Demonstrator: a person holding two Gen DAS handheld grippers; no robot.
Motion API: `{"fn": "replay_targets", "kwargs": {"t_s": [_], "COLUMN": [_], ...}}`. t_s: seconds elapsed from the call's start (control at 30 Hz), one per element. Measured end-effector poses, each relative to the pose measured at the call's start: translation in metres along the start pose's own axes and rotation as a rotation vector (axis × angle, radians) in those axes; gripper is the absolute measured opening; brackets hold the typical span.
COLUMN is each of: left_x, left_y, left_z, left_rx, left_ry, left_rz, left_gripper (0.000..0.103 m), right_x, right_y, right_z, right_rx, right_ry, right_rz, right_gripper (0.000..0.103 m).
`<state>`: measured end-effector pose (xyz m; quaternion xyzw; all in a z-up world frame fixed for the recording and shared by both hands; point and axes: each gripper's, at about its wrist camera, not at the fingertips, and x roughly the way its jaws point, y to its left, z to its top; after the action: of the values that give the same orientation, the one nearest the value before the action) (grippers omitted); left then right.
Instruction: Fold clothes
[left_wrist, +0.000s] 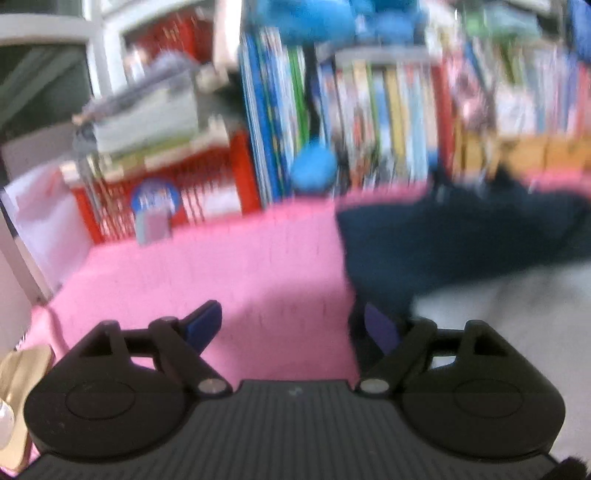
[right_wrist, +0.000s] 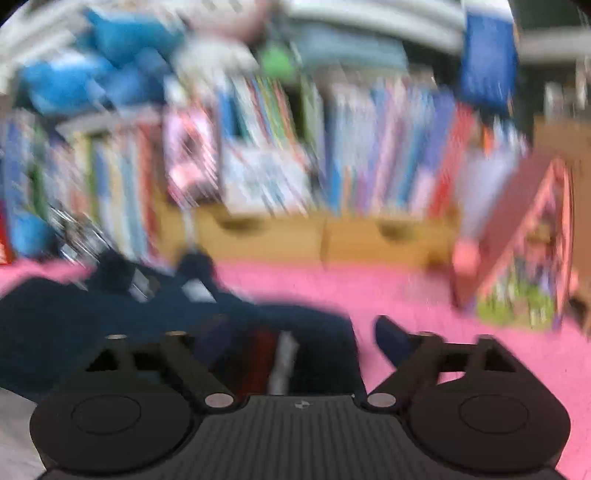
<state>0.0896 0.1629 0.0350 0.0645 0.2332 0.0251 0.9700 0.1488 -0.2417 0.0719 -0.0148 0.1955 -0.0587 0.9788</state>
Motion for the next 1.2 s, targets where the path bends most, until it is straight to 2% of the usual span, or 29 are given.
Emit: {"fn": "replay_targets", "kwargs": {"t_s": [0.07, 0.13, 0.17, 0.2, 0.27, 0.37, 0.43, 0.57, 0.73, 0.77, 0.8, 0.83, 0.87, 0.97, 1.07, 1.17, 1.2], "left_x": [-0.003, 0.012, 0.026, 0.042, 0.075, 0.119, 0.13, 0.134, 0.147, 0.148, 0.147, 0.144, 0.138, 0.112, 0.102, 0.101, 0.101], "left_y": [-0.006, -0.026, -0.04, -0.055, -0.078, -0.104, -0.102, -0.062, -0.01, -0.005, -0.001, 0.001, 0.003, -0.015, -0.056, -0.098, -0.106], "left_z": [0.021, 0.035, 0.039, 0.041, 0.038, 0.026, 0.014, 0.002, -0.001, 0.0, 0.002, 0.006, 0.01, 0.03, 0.043, 0.037, 0.031], "left_rx": [-0.051, -0.07, -0.07, -0.069, -0.052, 0.013, 0.042, 0.037, 0.049, 0.066, 0.059, 0.037, 0.002, -0.079, -0.038, 0.034, 0.056], "left_ry": [-0.06, -0.093, -0.076, -0.046, 0.029, 0.139, 0.13, 0.145, 0.186, 0.199, 0.209, 0.213, 0.197, 0.09, 0.057, 0.084, 0.087], "left_rz": [-0.054, -0.132, -0.156, -0.176, -0.195, -0.159, -0.127, -0.009, 0.242, 0.285, 0.301, 0.296, 0.268, 0.078, -0.102, -0.21, -0.22], "left_gripper": [0.085, 0.084, 0.078, 0.068, 0.057, 0.053, 0.055, 0.058, 0.061, 0.059, 0.052, 0.05, 0.05, 0.051, 0.055, 0.056, 0.056], "right_x": [-0.011, -0.003, 0.002, 0.012, 0.033, 0.058, 0.07, 0.067, 0.065, 0.066, 0.067, 0.068, 0.069, 0.07, 0.07, 0.07, 0.071], "right_y": [0.021, 0.046, 0.059, 0.071, 0.083, 0.089, 0.093, 0.105, 0.104, 0.105, 0.105, 0.106, 0.107, 0.108, 0.107, 0.107, 0.107], "right_z": [0.008, 0.008, 0.007, 0.003, -0.008, -0.028, -0.04, -0.042, -0.044, -0.044, -0.044, -0.043, -0.043, -0.042, -0.042, -0.042, -0.042], "right_rx": [-0.029, -0.025, -0.022, -0.018, 0.015, 0.059, 0.025, -0.048, -0.06, -0.062, -0.063, -0.063, -0.064, -0.065, -0.064, -0.064, -0.065], "right_ry": [-0.042, -0.011, 0.007, 0.037, 0.109, 0.215, 0.288, 0.292, 0.291, 0.291, 0.291, 0.292, 0.292, 0.294, 0.296, 0.298, 0.299], "right_rz": [0.104, 0.236, 0.296, 0.315, 0.322, 0.309, 0.293, 0.264, 0.263, 0.262, 0.261, 0.26, 0.26, 0.258, 0.259, 0.259, 0.26], "right_gripper": [0.097, 0.097, 0.097, 0.097, 0.097, 0.098, 0.103, 0.103, 0.103, 0.103, 0.103, 0.103, 0.103, 0.103, 0.103, 0.103, 0.103]}}
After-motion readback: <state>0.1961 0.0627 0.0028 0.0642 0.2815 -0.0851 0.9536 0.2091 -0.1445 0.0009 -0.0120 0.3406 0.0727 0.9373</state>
